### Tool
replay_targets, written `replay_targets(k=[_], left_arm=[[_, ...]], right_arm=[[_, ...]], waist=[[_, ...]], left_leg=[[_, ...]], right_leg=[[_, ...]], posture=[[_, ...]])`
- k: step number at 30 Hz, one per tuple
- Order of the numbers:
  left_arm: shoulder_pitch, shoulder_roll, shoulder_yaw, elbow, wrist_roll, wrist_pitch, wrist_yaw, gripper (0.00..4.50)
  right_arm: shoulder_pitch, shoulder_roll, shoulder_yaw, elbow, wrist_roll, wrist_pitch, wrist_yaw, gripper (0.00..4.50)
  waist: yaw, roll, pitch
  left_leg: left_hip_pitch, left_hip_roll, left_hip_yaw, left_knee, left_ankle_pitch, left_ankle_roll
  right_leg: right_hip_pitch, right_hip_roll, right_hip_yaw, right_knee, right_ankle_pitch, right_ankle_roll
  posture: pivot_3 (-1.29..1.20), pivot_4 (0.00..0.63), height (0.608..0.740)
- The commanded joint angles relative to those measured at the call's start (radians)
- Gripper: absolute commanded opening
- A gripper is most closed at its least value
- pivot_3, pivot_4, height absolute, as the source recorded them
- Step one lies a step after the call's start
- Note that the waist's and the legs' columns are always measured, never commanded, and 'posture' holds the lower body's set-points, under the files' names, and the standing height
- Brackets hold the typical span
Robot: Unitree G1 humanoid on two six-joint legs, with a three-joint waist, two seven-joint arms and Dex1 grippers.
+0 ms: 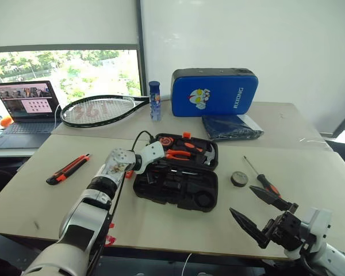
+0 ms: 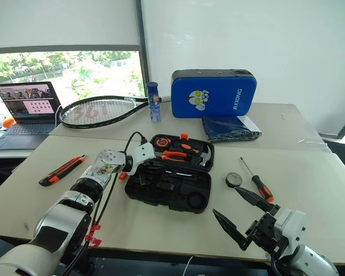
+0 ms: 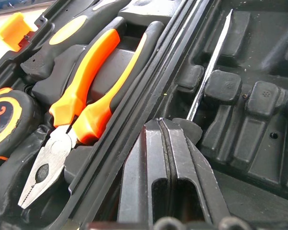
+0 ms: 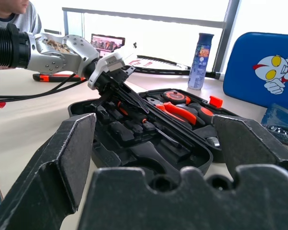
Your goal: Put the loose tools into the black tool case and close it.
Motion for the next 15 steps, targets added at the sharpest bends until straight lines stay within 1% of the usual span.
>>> replay_targets(k=[1, 4, 5, 6, 7, 8, 9, 11, 12, 13, 15], left_arm=[[0.043, 0.021, 0.059, -0.062, -0.099, -0.008, -0.106, 0.05], [0.065, 0.072, 0.138, -0.146, -0.216, 0.025, -0.220, 0.05], [0.072, 0.091, 0.161, -0.163, -0.245, 0.022, -0.247, 0.28], [0.090, 0.118, 0.193, -0.208, -0.307, 0.067, -0.316, 0.57], [0.104, 0.141, 0.227, -0.246, -0.358, 0.110, -0.348, 0.75], [0.121, 0.165, 0.252, -0.282, -0.395, 0.142, -0.370, 1.01], [0.142, 0.191, 0.268, -0.317, -0.419, 0.161, -0.394, 1.44], [0.203, 0.244, 0.294, -0.378, -0.462, 0.168, -0.461, 1.96], [0.243, 0.274, 0.303, -0.408, -0.470, 0.166, -0.482, 2.47], [0.270, 0.295, 0.308, -0.431, -0.475, 0.167, -0.492, 2.73], [0.372, 0.373, 0.339, -0.511, -0.539, 0.259, -0.552, 3.44]], right_arm=[[0.004, 0.001, -0.053, -0.008, 0.023, -0.016, -0.005, 4.50], [0.032, -0.014, -0.116, 0.002, 0.058, -0.009, 0.007, 4.50], [0.047, -0.020, -0.138, 0.007, 0.070, -0.007, 0.015, 4.50], [0.073, -0.028, -0.164, 0.018, 0.075, -0.008, 0.034, 4.50], [0.098, -0.033, -0.187, 0.030, 0.076, -0.014, 0.051, 4.50], [0.121, -0.034, -0.207, 0.043, 0.078, -0.017, 0.062, 4.50], [0.142, -0.033, -0.225, 0.058, 0.075, -0.023, 0.072, 4.50], [0.173, -0.018, -0.263, 0.089, 0.062, -0.045, 0.078, 4.50], [0.188, -0.008, -0.282, 0.106, 0.053, -0.057, 0.077, 4.50], [0.196, -0.002, -0.293, 0.117, 0.048, -0.065, 0.075, 4.50], [0.227, 0.027, -0.327, 0.157, 0.028, -0.095, 0.066, 4.50]], waist=[[0.000, 0.000, 0.000], [-0.001, 0.000, 0.000], [-0.002, 0.000, 0.000], [-0.003, 0.000, 0.000], [-0.004, 0.000, 0.000], [-0.004, 0.000, 0.000], [-0.004, 0.000, 0.000], [-0.004, 0.000, 0.000], [-0.005, 0.001, 0.000], [-0.006, 0.001, -0.001], [-0.006, 0.002, -0.001]], left_leg=[[0.000, 0.000, 0.000, 0.000, 0.000, 0.000], [-0.004, 0.000, 0.000, 0.000, 0.000, 0.000], [-0.006, 0.000, 0.000, 0.000, 0.000, 0.000], [-0.007, 0.000, 0.000, 0.000, 0.000, 0.000], [-0.009, 0.000, 0.000, 0.000, 0.000, 0.000], [-0.012, 0.000, 0.000, 0.000, 0.000, 0.000], [-0.014, 0.001, 0.000, 0.000, 0.000, 0.000], [-0.014, 0.001, 0.000, -0.001, 0.000, 0.000], [-0.014, 0.001, 0.000, -0.001, 0.000, 0.000], [-0.013, 0.001, 0.000, -0.001, 0.000, 0.000], [-0.011, 0.001, 0.001, -0.001, 0.000, 0.000]], right_leg=[[-0.001, 0.000, 0.000, 0.000, 0.000, 0.000], [-0.004, 0.000, 0.000, 0.000, 0.002, -0.003], [-0.006, 0.000, 0.000, 0.000, 0.004, -0.006], [-0.008, 0.000, 0.000, 0.000, 0.004, -0.007], [-0.011, 0.000, 0.000, 0.001, 0.004, -0.007], [-0.013, 0.000, 0.000, 0.001, 0.004, -0.007], [-0.015, 0.000, 0.000, 0.002, 0.004, -0.007], [-0.015, 0.000, -0.001, 0.001, 0.004, -0.008], [-0.015, 0.000, 0.000, 0.001, 0.004, -0.008], [-0.015, 0.000, 0.000, 0.001, 0.004, -0.008], [-0.013, 0.000, 0.001, 0.001, 0.004, -0.008]], posture=[[0.00, 0.150, 0.740], [0.00, 0.150, 0.740], [0.00, 0.150, 0.740], [0.00, 0.150, 0.740], [0.00, 0.150, 0.740], [0.00, 0.150, 0.740], [0.00, 0.150, 0.740], [0.00, 0.150, 0.740], [0.00, 0.150, 0.740], [0.00, 0.150, 0.740], [0.00, 0.150, 0.740]])
